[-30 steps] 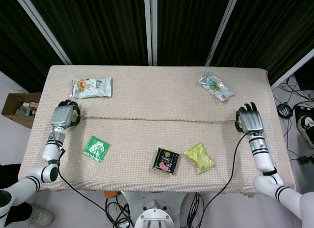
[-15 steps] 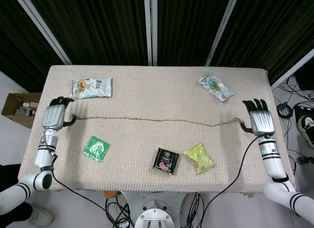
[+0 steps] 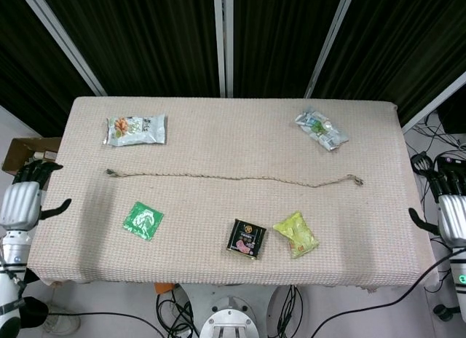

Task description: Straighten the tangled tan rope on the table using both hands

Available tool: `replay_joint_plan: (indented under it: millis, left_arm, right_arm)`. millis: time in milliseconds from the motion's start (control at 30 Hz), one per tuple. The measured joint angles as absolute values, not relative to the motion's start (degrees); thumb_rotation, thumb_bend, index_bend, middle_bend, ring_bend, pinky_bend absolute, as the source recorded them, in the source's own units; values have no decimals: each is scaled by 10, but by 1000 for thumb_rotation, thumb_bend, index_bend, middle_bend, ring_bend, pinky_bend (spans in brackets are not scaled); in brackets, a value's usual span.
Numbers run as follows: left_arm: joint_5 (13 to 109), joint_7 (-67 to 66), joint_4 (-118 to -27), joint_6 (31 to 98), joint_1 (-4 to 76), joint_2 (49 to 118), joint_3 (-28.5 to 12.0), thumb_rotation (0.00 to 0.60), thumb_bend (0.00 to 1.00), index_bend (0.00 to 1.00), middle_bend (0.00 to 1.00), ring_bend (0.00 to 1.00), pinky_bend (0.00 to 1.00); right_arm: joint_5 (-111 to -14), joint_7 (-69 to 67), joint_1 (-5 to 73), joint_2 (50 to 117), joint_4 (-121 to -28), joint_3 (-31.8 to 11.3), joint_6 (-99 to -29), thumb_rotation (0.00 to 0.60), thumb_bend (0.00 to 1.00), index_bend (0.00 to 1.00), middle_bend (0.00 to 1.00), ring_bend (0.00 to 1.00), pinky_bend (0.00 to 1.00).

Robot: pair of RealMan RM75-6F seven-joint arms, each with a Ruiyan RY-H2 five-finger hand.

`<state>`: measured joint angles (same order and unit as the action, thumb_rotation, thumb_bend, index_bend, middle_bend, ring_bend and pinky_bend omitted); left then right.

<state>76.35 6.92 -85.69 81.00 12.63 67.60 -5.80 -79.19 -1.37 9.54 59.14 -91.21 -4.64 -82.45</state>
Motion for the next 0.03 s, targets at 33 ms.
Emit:
replay_joint_plan:
  millis: [33]
  left_arm:
    - [774,68,-873,828,110,669,-47,600,194,251,200,113,134]
  right_arm:
    - [-800,-14,88,590,-917,-40,-832,600,231,150,174,53,99]
